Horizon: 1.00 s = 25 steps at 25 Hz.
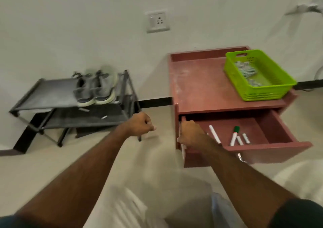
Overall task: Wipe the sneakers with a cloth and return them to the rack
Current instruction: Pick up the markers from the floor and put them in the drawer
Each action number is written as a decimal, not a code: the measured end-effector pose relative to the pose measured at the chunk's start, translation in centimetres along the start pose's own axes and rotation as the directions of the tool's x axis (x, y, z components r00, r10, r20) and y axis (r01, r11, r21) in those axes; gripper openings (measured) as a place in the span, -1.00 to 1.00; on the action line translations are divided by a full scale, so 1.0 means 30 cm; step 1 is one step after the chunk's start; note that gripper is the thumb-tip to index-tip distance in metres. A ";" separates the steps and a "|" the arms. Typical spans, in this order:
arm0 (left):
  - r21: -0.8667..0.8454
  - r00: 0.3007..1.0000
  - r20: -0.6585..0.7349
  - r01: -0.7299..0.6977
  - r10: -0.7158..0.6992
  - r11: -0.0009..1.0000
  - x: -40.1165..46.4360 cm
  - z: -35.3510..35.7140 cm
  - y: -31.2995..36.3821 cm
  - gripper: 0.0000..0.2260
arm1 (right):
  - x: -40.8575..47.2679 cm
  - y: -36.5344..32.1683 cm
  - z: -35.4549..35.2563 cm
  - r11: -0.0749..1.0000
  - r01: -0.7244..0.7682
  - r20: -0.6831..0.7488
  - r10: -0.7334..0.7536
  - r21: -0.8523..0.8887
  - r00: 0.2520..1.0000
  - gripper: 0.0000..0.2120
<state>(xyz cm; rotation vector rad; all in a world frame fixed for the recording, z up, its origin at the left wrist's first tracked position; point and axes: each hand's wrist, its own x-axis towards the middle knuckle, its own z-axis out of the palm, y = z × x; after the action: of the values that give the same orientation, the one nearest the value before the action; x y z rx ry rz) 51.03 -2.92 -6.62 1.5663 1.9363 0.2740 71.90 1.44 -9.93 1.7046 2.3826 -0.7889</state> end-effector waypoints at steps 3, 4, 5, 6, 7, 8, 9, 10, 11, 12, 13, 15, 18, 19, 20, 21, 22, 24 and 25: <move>-0.072 0.987 -0.088 0.127 -0.133 0.989 -0.139 -0.103 -0.282 -0.74 | 0.019 -0.322 0.113 0.983 0.171 0.016 -0.170 -0.068 0.985 -0.78; -0.094 0.976 -0.106 0.179 -0.189 0.979 -0.183 -0.120 -0.373 -0.75 | 0.024 -0.430 0.143 0.976 0.205 0.014 -0.204 -0.080 0.979 -0.74; -0.107 0.962 -0.112 0.236 -0.248 0.966 -0.222 -0.129 -0.463 -0.75 | 0.025 -0.535 0.172 0.969 0.228 0.009 -0.229 -0.098 0.973 -0.71; -0.117 0.944 -0.109 0.298 -0.310 0.947 -0.268 -0.134 -0.567 -0.75 | 0.026 -0.651 0.211 0.963 0.248 0.016 -0.248 -0.105 0.969 -0.68; -0.122 0.925 -0.094 0.357 -0.369 0.926 -0.310 -0.132 -0.672 -0.76 | 0.025 -0.764 0.250 0.960 0.263 0.018 -0.263 -0.092 0.965 -0.65; -0.122 0.901 -0.072 0.417 -0.427 0.901 -0.351 -0.125 -0.779 -0.76 | 0.025 -0.868 0.294 0.959 0.276 0.013 -0.276 -0.058 0.961 -0.64; -0.121 0.875 -0.053 0.473 -0.482 0.873 -0.391 -0.111 -0.878 -0.77 | 0.030 -0.958 0.353 0.965 0.263 0.011 -0.263 -0.003 0.965 -0.63; -0.131 0.846 -0.039 0.523 -0.532 0.842 -0.427 -0.092 -0.971 -0.77 | 0.031 -1.030 0.421 0.971 0.230 0.016 -0.232 0.070 0.973 -0.64; -0.160 0.819 -0.031 0.562 -0.574 0.811 -0.461 -0.069 -1.057 -0.78 | 0.033 -1.082 0.510 0.972 0.193 0.036 -0.199 0.134 0.979 -0.65; -0.199 0.795 -0.028 0.590 -0.607 0.782 -0.491 -0.042 -1.127 -0.78 | 0.031 -1.105 0.605 0.972 0.157 0.061 -0.170 0.177 0.984 -0.68; -0.238 0.771 -0.031 0.612 -0.636 0.754 -0.516 -0.009 -1.186 -0.79 | 0.026 -1.107 0.701 0.976 0.126 0.106 -0.147 0.180 0.983 -0.70; -0.329 0.716 -0.020 0.654 -0.697 0.681 -0.546 0.072 -1.300 -0.80 | 0.029 -1.096 0.884 0.989 0.116 0.230 -0.133 0.086 0.964 -0.73; -0.457 0.619 0.025 0.706 -0.785 0.542 -0.546 0.204 -1.423 -0.77 | 0.086 -1.071 1.059 0.980 0.174 0.354 -0.131 -0.093 0.926 -0.74; -0.498 0.590 0.029 0.709 -0.807 0.499 -0.531 0.241 -1.458 -0.76 | 0.112 -1.070 1.097 0.975 0.179 0.365 -0.122 -0.128 0.923 -0.73; -0.549 0.560 0.037 0.703 -0.827 0.452 -0.516 0.278 -1.493 -0.75 | 0.135 -1.073 1.134 0.970 0.187 0.369 -0.119 -0.154 0.922 -0.72; -0.599 0.534 0.050 0.692 -0.844 0.403 -0.502 0.321 -1.522 -0.75 | 0.149 -1.077 1.170 0.967 0.190 0.373 -0.116 -0.170 0.920 -0.73; -0.640 0.511 0.062 0.679 -0.857 0.359 -0.488 0.370 -1.550 -0.75 | 0.159 -1.080 1.203 0.965 0.194 0.373 -0.117 -0.174 0.920 -0.74; -0.687 0.459 0.086 0.670 -0.884 0.281 -0.462 0.483 -1.606 -0.73 | 0.183 -1.091 1.293 0.961 0.213 0.374 -0.136 -0.174 0.917 -0.76; -0.698 0.432 0.088 0.670 -0.897 0.254 -0.448 0.541 -1.625 -0.70 | 0.193 -1.084 1.338 0.960 0.224 0.376 -0.147 -0.169 0.915 -0.76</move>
<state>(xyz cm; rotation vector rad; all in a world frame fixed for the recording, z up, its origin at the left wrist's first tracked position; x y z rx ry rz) 22.50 -32.38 -40.36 -0.0925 2.2655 0.6960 31.97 -20.05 -35.34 1.1502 2.2943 -0.7650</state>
